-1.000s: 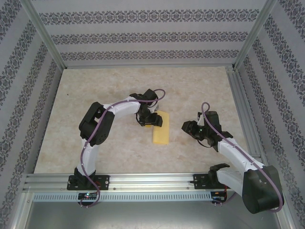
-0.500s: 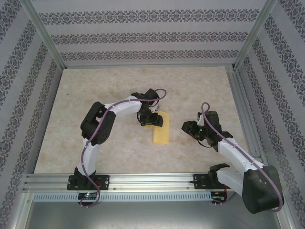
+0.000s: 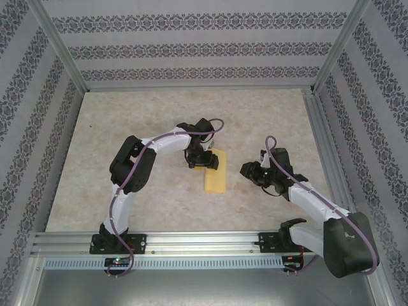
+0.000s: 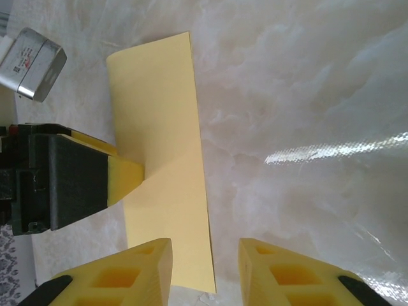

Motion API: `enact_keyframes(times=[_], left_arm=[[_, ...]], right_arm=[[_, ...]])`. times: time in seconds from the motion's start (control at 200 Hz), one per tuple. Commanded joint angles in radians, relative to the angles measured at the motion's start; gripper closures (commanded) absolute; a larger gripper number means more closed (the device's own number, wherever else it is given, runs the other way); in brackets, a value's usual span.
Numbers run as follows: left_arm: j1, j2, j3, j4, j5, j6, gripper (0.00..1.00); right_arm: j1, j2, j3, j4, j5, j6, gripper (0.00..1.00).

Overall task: Fold a paper plane with a square sheet of paper (fold left side to right side)
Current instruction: Hold the square sheet of paper at the center of the table.

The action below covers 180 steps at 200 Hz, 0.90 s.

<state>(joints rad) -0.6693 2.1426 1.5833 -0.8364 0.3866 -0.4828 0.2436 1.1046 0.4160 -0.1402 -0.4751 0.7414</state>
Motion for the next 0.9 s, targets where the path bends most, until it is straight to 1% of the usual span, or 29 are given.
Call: enact_keyframes(times=[0.0, 0.275, 0.395, 0.59, 0.789, 0.894], left_arm=[[-0.03, 0.071, 0.005, 0.051, 0.001, 0.035, 0.35], [-0.03, 0.073, 0.007, 0.049, -0.003, 0.033, 0.35], [-0.03, 0.073, 0.008, 0.048, -0.005, 0.033, 0.35], [-0.03, 0.073, 0.006, 0.049, -0.006, 0.033, 0.35], [-0.03, 0.072, 0.0, 0.051, -0.009, 0.032, 0.35], [-0.03, 0.072, -0.002, 0.05, -0.01, 0.032, 0.35]], right_arm=[[0.015, 0.011, -0.01, 0.047, -0.007, 0.015, 0.67], [0.028, 0.022, -0.005, 0.05, 0.0, 0.018, 0.67], [0.05, 0.041, -0.005, 0.072, 0.001, 0.031, 0.68], [0.107, 0.089, -0.001, 0.136, 0.015, 0.069, 0.72], [0.184, 0.175, 0.013, 0.213, 0.03, 0.11, 0.78], [0.215, 0.219, 0.021, 0.256, 0.034, 0.133, 0.79]])
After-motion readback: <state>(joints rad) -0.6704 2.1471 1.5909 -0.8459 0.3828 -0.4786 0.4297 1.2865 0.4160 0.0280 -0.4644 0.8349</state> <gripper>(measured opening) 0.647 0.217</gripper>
